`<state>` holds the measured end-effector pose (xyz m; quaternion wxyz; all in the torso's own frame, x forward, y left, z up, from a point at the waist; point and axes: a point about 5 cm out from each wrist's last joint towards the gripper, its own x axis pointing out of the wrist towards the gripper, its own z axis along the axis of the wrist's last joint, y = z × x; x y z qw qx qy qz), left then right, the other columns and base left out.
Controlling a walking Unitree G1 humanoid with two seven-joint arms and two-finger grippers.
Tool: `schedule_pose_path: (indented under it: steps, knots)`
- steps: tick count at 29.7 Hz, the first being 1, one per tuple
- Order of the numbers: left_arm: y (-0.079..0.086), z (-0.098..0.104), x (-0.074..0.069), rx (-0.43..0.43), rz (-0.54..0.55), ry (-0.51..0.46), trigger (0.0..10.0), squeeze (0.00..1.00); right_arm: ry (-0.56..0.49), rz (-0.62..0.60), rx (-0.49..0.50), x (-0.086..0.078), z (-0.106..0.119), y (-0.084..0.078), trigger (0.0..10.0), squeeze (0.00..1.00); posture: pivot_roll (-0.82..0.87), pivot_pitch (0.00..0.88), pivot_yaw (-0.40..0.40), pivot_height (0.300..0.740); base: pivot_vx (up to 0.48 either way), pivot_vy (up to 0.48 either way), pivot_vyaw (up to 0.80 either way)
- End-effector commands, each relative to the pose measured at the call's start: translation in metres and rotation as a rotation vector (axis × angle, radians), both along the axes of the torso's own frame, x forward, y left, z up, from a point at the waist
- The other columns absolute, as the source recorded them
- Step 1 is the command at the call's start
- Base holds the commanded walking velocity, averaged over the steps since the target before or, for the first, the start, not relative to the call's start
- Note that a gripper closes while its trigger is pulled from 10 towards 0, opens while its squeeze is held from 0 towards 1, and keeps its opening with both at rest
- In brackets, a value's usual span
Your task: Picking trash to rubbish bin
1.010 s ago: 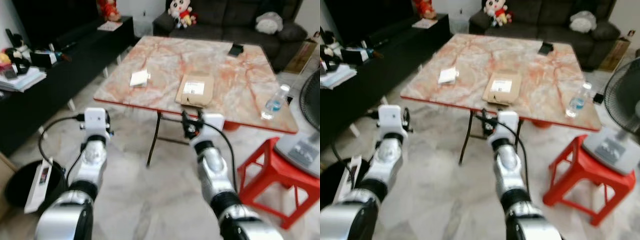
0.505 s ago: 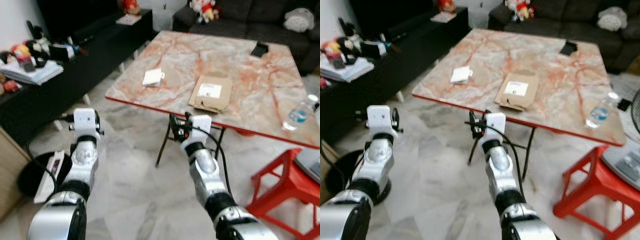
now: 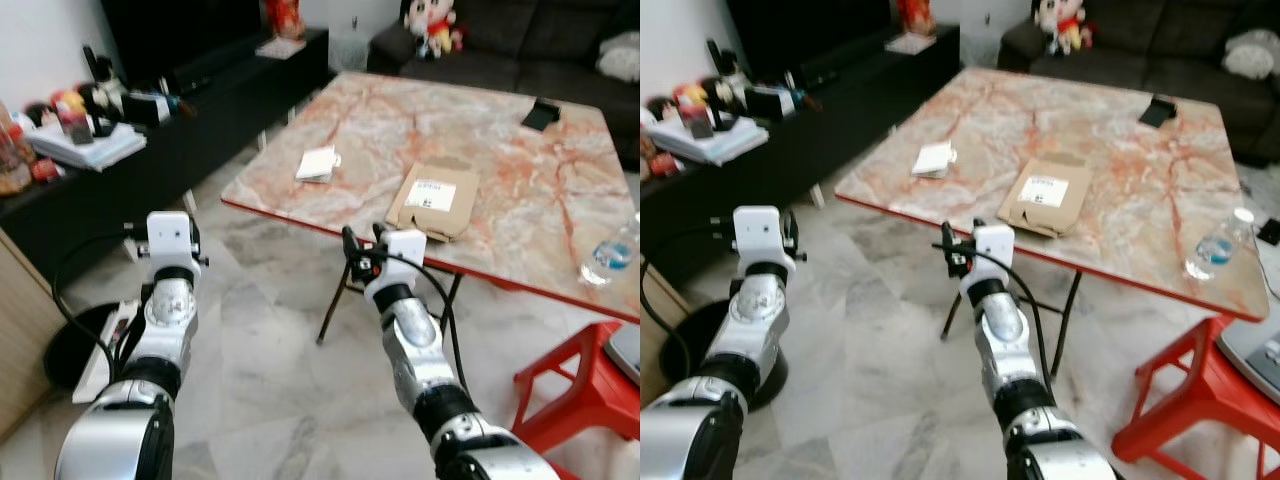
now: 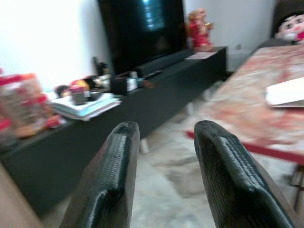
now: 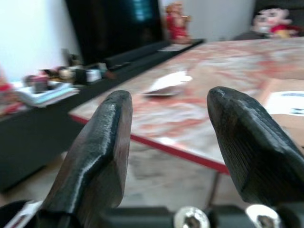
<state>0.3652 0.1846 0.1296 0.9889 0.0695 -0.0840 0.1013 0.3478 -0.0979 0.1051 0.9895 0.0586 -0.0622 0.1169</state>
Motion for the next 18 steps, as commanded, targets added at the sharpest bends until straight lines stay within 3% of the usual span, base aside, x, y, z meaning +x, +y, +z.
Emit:
schedule_pose_path:
  steps: [1, 18]
  knots:
    - [0.0043, 0.0021, 0.0005, 0.005, 0.013, -0.003, 10.0, 0.0, -0.018, 0.0, 0.011, 0.0015, 0.0054, 0.0025, 10.0, 0.0, -0.01, 0.0, -0.009, 0.74, 0.285, 0.0, 0.0]
    - [0.007, 0.0038, 0.0007, 0.005, 0.029, -0.009, 10.0, 0.0, -0.027, 0.008, 0.009, 0.0022, 0.0076, 0.003, 10.0, 0.0, -0.01, 0.004, -0.014, 0.74, 0.375, 0.0, 0.0]
